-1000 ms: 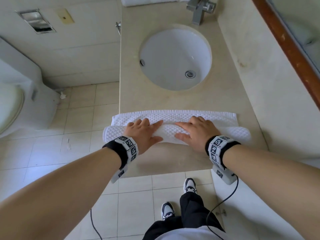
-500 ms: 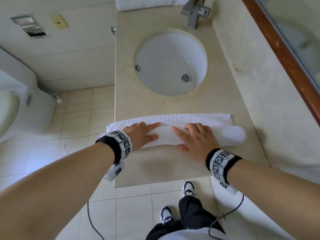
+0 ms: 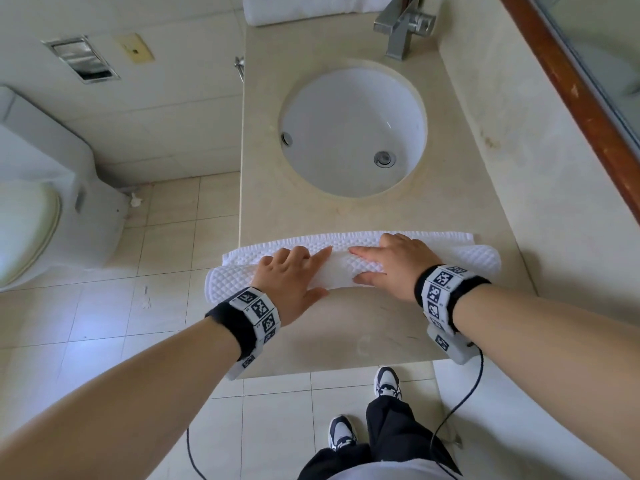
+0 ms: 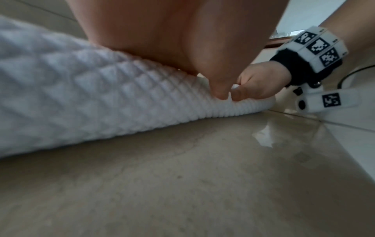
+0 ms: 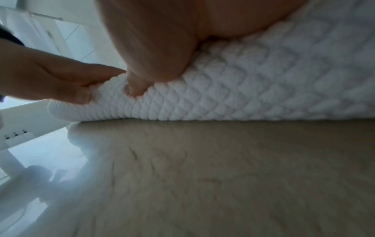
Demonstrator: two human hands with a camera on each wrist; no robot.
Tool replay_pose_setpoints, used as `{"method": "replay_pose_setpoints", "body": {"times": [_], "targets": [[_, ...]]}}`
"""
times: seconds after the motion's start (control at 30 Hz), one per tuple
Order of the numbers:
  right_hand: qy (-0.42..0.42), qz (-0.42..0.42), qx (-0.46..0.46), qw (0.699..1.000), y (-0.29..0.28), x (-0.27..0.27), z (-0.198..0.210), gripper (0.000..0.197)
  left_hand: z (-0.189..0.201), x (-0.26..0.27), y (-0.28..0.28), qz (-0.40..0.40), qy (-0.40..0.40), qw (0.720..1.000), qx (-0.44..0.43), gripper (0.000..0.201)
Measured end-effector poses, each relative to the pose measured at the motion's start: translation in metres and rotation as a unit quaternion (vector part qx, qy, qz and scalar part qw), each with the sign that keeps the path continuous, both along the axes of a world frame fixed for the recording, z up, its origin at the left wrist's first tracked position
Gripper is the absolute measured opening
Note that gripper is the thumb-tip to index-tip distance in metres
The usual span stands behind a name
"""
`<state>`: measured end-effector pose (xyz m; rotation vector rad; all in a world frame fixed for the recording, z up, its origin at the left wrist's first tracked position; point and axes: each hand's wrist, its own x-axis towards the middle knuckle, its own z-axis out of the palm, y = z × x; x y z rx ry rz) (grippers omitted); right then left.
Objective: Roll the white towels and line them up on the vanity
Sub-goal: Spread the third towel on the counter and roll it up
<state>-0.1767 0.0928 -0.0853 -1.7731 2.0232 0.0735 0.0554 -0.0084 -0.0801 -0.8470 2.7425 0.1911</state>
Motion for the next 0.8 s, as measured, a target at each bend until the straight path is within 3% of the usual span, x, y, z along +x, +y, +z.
{"method": "replay_pose_setpoints", "body": {"times": [0.2,0.37,0.6,0.73,0.8], "targets": [[-0.079,-0.03,0.042,0.995,-0.014,-0.013,-0.004,0.068,-0.007,-0.008,-0.013,0.018,0.006,1.0,0.011,0.074],[-0.088,-0.03,0.027,0.995,-0.015,-0.015,-0.007,0.071,-0.007,-0.019,-0.035,0.022,-0.026,0.996,0.077,0.074],[0.032,0.021,-0.175,0.984,0.011,-0.002,-0.01,0.061,-0.007,-0.032,-0.058,0.075,-0.058,0.981,0.171,0.069],[0.082,0.03,-0.166,0.982,0.009,0.002,-0.016,0.068,-0.005,-0.034,-0.058,0.081,-0.064,0.977,0.186,0.069],[0.09,0.037,-0.142,0.985,0.005,0.001,-0.015,0.065,-0.001,-0.034,-0.051,0.074,-0.058,0.985,0.148,0.069]]}}
